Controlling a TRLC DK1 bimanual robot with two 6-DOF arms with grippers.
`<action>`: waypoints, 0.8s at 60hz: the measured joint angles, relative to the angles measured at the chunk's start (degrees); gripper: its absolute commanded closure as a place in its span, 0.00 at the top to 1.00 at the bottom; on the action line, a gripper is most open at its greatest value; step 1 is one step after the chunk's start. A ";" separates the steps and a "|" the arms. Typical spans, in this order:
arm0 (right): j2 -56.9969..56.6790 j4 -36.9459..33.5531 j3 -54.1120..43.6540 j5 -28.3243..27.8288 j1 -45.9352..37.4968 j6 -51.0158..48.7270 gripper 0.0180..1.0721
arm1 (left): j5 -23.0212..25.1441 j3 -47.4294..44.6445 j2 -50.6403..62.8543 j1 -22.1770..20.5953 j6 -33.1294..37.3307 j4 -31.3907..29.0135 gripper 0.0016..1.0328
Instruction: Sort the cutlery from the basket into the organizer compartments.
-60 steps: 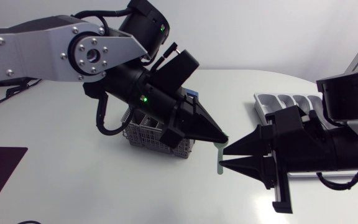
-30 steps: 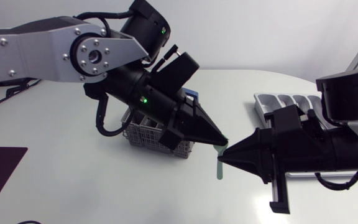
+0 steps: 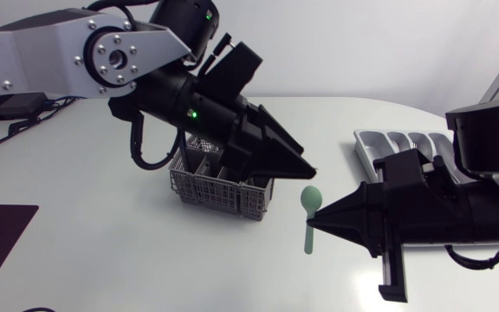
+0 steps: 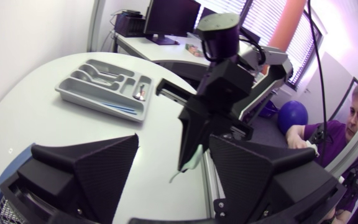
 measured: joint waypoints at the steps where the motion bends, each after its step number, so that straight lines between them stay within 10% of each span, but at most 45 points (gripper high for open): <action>1: -0.15 -0.31 -0.13 0.07 -0.31 0.00 0.05 | -0.11 0.00 0.00 0.33 -0.55 0.52 0.96; 20: -2.01 -3.41 -2.32 0.42 -14.64 -8.00 0.05 | -13.84 -0.15 -1.60 4.39 -4.33 6.10 0.96; 48: 1.27 -4.00 -5.40 -1.62 -44.13 -24.92 0.05 | -34.29 -13.38 -5.84 1.64 14.43 14.08 0.95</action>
